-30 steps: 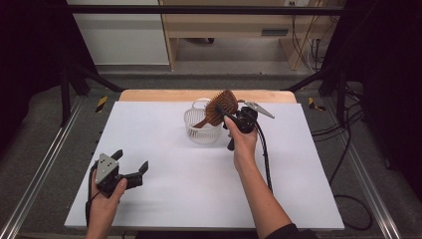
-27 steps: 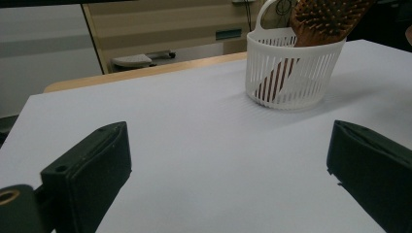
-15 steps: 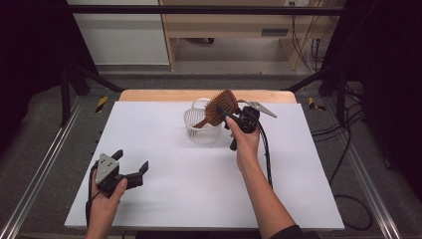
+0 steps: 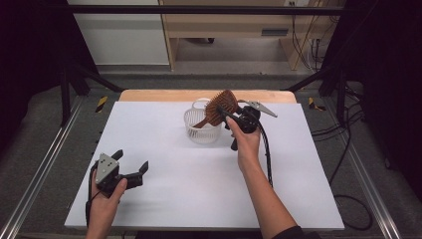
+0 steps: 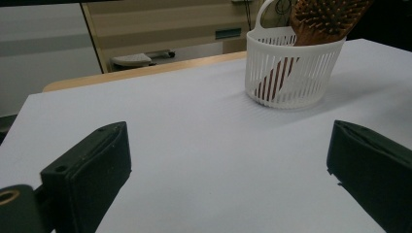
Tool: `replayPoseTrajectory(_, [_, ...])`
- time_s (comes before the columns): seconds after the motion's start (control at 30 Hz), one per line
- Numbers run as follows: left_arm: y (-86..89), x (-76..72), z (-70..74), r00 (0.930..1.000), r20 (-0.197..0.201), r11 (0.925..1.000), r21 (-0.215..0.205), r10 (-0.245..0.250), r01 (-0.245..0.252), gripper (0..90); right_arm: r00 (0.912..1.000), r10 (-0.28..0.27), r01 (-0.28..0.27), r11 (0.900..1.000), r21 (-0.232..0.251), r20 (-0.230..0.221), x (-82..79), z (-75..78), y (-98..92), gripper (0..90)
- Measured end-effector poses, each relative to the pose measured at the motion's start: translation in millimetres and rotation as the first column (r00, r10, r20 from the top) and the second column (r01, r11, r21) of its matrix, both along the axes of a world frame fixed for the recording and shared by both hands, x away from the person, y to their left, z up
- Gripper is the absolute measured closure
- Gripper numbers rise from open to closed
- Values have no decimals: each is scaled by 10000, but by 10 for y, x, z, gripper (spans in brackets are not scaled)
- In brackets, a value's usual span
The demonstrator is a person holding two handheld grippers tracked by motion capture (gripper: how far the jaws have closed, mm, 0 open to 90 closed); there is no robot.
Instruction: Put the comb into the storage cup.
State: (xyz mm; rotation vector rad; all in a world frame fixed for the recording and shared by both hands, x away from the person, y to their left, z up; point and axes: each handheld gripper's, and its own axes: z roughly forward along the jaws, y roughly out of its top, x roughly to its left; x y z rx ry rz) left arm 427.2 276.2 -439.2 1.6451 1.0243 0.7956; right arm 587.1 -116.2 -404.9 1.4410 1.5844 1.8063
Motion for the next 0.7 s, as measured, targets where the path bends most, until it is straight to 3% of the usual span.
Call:
replayPoseTrajectory(0.47, [-6, -1, 0, 10000, 0, 10000, 14, -20, 20, 23, 9996, 103, -108, 9997, -205, -271, -14, 20, -6, 62])
replayPoseTrajectory(0.7, [-4, 0, -1, 10000, -4, 10000, 16, -15, 15, 23, 9997, 34, -41, 9996, -281, -225, -21, 34, -16, 54])
